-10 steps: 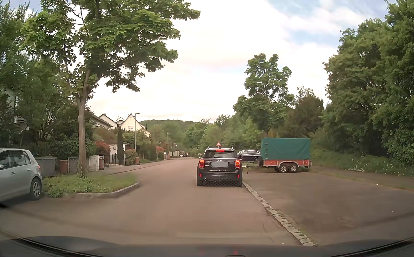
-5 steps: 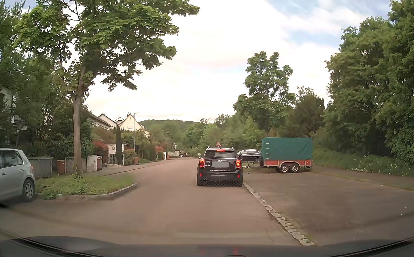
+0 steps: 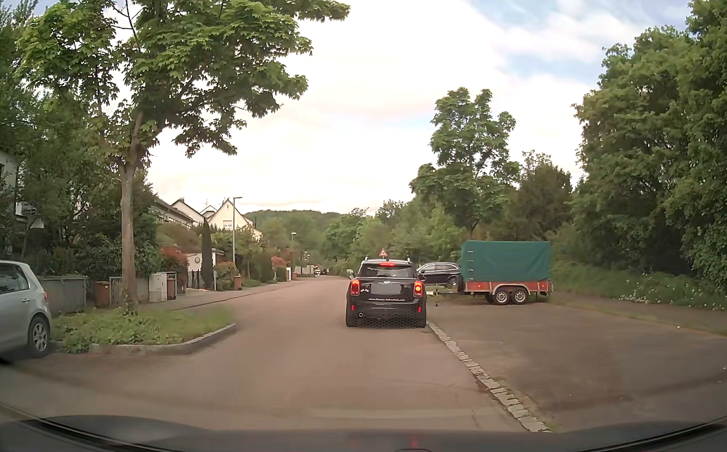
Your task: Follow the waypoints while adhering to traffic rules and regulations
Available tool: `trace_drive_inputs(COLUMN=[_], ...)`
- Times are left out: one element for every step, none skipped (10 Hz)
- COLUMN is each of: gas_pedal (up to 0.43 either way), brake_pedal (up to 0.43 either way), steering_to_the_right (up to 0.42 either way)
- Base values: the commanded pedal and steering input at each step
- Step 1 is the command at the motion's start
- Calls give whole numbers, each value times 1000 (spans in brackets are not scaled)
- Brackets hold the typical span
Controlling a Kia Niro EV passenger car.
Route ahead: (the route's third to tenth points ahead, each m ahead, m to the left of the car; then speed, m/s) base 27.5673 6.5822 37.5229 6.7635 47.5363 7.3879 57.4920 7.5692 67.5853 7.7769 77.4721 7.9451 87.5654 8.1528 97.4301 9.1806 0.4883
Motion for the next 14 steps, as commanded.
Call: trace_drive_inputs(gas_pedal=[0, 0, 0, 0, 0, 0, 0, 0, 0, 0, 0, 0, 0, 0], brake_pedal=[152, 152, 140, 122, 122, 116, 116, 116, 116, 116, 116, 116, 122, 122], steering_to_the_right=[5, 5, 4, 4, 4, 4, 4, 5, 4, 4, 4, 5, 4, 4])
